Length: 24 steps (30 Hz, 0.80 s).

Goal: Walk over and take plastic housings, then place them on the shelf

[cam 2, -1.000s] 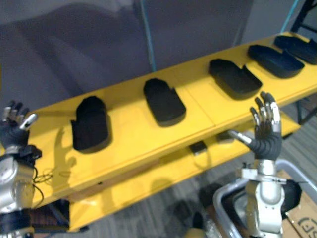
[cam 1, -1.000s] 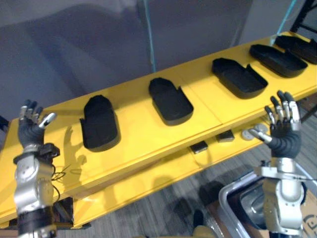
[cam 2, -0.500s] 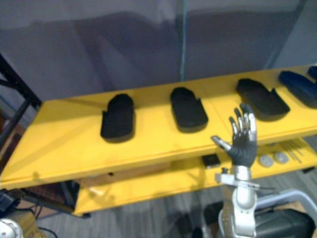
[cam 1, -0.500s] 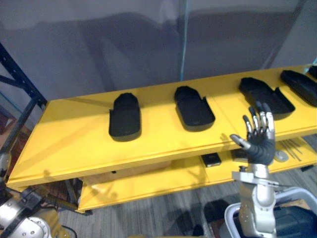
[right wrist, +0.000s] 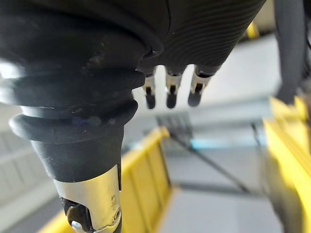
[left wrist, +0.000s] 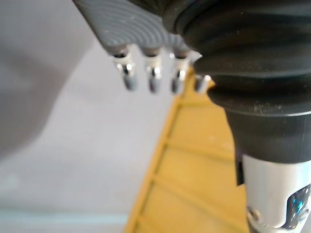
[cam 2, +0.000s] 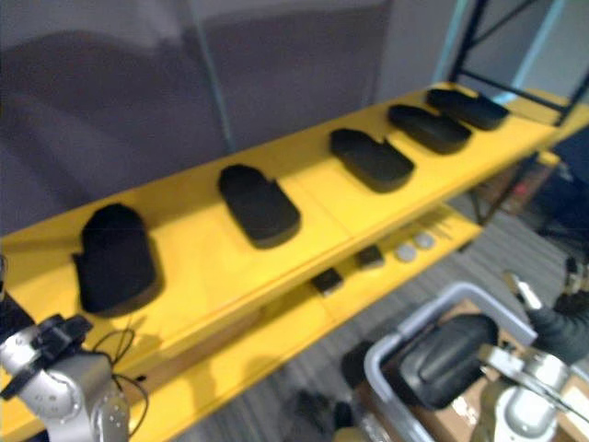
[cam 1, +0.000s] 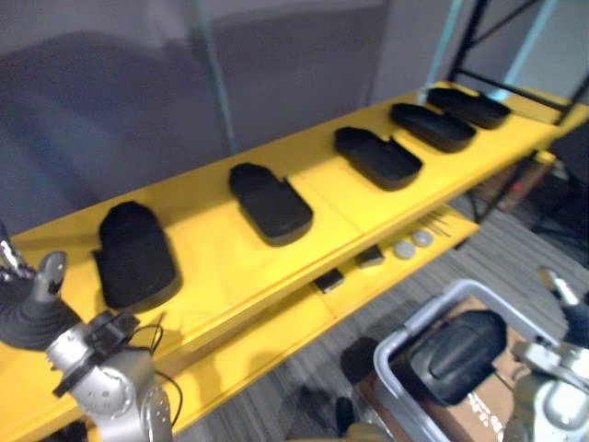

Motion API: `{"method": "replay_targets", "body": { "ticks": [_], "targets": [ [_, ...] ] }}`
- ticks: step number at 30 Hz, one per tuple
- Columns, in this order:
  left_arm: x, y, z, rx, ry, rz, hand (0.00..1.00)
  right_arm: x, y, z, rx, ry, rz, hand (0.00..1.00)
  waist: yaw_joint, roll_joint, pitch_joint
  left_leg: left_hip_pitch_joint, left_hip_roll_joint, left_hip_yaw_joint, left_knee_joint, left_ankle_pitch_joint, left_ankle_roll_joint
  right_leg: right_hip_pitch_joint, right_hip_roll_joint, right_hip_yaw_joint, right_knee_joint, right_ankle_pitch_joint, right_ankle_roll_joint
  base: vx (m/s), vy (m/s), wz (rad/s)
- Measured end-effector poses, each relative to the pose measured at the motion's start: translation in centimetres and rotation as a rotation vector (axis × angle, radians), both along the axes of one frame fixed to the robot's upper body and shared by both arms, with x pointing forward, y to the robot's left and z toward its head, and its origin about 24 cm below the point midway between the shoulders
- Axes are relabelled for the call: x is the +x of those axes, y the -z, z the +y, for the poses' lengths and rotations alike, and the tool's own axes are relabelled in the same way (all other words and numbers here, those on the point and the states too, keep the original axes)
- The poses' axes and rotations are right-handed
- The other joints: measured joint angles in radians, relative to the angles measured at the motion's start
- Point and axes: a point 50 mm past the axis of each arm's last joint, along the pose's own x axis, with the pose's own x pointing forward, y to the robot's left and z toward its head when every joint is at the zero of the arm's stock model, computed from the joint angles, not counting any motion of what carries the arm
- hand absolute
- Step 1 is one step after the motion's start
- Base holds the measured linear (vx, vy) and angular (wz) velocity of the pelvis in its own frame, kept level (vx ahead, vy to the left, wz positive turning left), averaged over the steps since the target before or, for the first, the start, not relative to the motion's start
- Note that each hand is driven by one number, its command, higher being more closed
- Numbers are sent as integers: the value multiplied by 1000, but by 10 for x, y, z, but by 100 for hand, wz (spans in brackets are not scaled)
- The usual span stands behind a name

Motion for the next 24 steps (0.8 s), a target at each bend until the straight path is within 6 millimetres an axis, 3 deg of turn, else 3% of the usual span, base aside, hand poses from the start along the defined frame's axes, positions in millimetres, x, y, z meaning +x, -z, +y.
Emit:
{"method": "replay_targets", "body": {
  "ticks": [3,4,5,6,8,11,13,14,16,18,21,24],
  "targets": [
    [-6,4,6,-2,-74,43,0,19,-13,17,-40,-151,-76,0,34,19,34,-73,-14,-218,185,-26,54,-5,22,62,-1,-30,-33,-107,-5,-117],
    [-9,8,8,-17,-96,70,0,31,-21,27,-63,-229,-107,0,61,100,25,-102,17,-294,195,-35,87,-55,62,52,78,-90,-39,-67,61,-96],
    [-11,9,10,-15,-109,78,0,37,-25,32,-69,-260,-128,0,70,105,36,-102,21,-300,185,-58,99,-114,78,50,239,-101,-58,18,49,-63],
    [-13,7,11,2,-125,76,0,45,-27,40,-66,-307,-136,0,70,87,45,-99,-12,-298,151,-61,94,-110,47,46,241,-145,2,38,-2,-4],
    [-18,10,11,7,-140,90,0,56,-27,50,-66,-353,-127,0,88,86,58,-135,-18,-316,110,-56,85,-120,43,43,163,-74,-8,-28,-12,14],
    [-22,7,11,11,-160,47,0,63,-32,59,-63,-397,-152,0,94,67,92,-161,-28,-324,45,-61,75,-153,24,9,129,-42,-5,-104,45,37],
    [-23,0,9,4,-176,-25,0,71,-45,65,-73,-423,-216,0,95,57,134,-209,-38,-353,53,-76,49,-204,10,-10,167,-44,-3,-179,71,31],
    [-21,-6,7,-3,-190,-89,0,80,-53,70,-76,-444,-258,0,96,48,171,-247,-48,-369,79,-93,23,-256,-4,-20,233,-65,7,-248,56,36],
    [-15,-17,1,-10,-187,-184,0,93,-60,77,-82,-451,-281,0,100,32,245,-303,-66,-394,167,-125,22,-330,-32,-31,383,-121,10,-220,34,44],
    [-9,-22,-12,2,-162,-226,0,99,-59,95,-105,-478,-259,0,114,37,296,-360,-76,-427,336,-204,22,-392,-59,-47,588,-222,20,-155,57,40],
    [-7,-23,-22,23,-100,-228,0,98,-54,103,-123,-474,-231,0,127,32,296,-381,-79,-430,451,-258,18,-413,-82,-58,722,-298,31,-24,39,31],
    [-12,-36,-37,103,11,-279,0,79,-41,90,-47,-370,-189,0,124,31,295,-344,-76,-422,470,-276,22,-366,-80,-54,705,-289,45,7,77,1]
  ]
}}
